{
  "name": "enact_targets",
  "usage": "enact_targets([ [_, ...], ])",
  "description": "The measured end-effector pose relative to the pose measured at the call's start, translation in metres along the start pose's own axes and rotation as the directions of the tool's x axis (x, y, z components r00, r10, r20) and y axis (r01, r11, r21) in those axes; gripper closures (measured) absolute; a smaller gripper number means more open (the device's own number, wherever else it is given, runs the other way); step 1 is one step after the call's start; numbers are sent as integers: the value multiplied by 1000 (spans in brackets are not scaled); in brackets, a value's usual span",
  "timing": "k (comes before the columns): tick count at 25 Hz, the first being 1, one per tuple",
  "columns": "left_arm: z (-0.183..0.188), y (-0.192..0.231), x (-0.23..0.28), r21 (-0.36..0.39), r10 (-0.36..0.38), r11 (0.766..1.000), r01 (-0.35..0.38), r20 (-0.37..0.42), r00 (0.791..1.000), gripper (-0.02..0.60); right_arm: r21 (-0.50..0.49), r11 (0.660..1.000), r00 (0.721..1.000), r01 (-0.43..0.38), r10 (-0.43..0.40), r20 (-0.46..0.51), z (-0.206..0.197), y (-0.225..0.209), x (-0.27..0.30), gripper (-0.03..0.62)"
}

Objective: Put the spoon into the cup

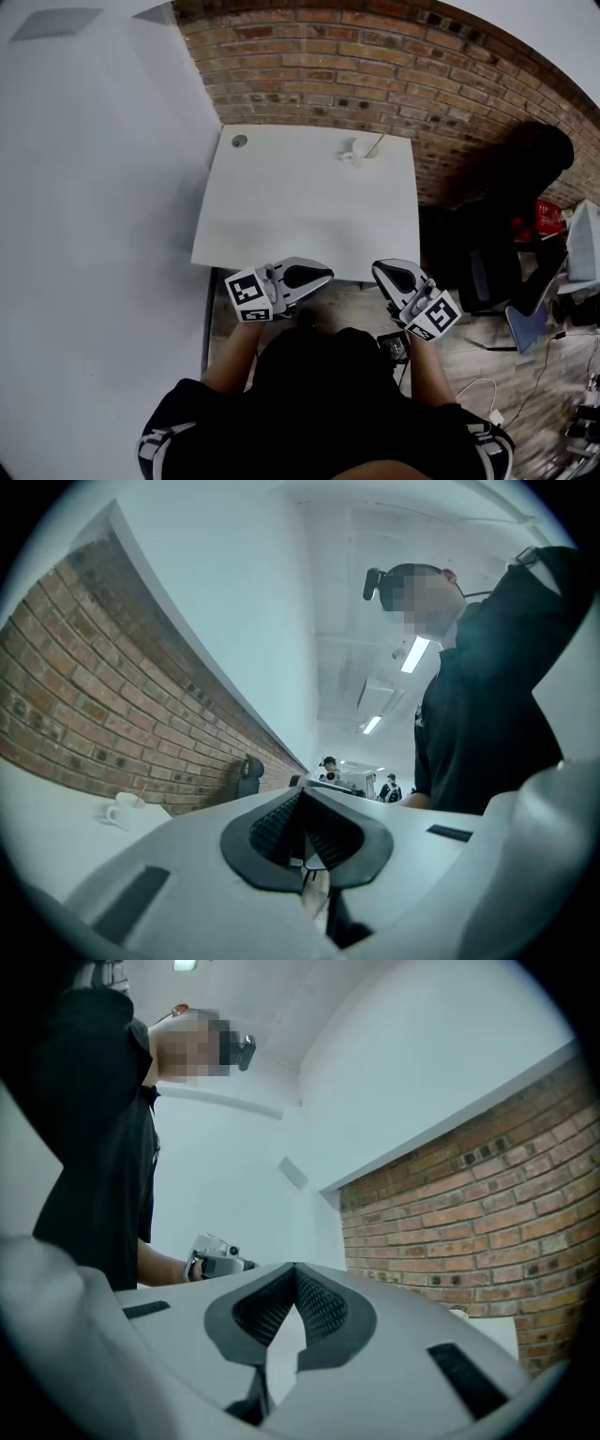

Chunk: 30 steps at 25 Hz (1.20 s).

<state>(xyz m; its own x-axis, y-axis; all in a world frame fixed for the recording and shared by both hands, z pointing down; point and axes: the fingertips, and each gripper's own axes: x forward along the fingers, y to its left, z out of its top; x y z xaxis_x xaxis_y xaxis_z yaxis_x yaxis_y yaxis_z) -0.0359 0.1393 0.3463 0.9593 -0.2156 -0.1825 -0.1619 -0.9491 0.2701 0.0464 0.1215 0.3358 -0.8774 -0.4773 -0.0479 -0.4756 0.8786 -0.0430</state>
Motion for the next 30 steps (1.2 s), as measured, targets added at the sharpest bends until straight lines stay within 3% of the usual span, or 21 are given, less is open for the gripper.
enact_targets([
  [6,10,-56,9,61,46,997,-47,24,999,564,-36,996,995,-81,83,48,28,44,-27,588],
  [14,-38,-162,35,13,77,997,-77,-1,997,565,61,977,979,-205,206,1,-8,120,-112,588],
  [20,-50,-200,28,0,139,990,-139,-9,990,564,25,966,966,-259,259,-3,-6,144,-123,588],
  [25,-42,-208,31,27,75,997,-75,-13,997,565,-7,957,957,-289,289,33,10,167,-116,588],
  [30,-35,-209,28,46,-2,999,3,-17,1000,565,5,985,984,-175,175,24,7,167,-123,588],
])
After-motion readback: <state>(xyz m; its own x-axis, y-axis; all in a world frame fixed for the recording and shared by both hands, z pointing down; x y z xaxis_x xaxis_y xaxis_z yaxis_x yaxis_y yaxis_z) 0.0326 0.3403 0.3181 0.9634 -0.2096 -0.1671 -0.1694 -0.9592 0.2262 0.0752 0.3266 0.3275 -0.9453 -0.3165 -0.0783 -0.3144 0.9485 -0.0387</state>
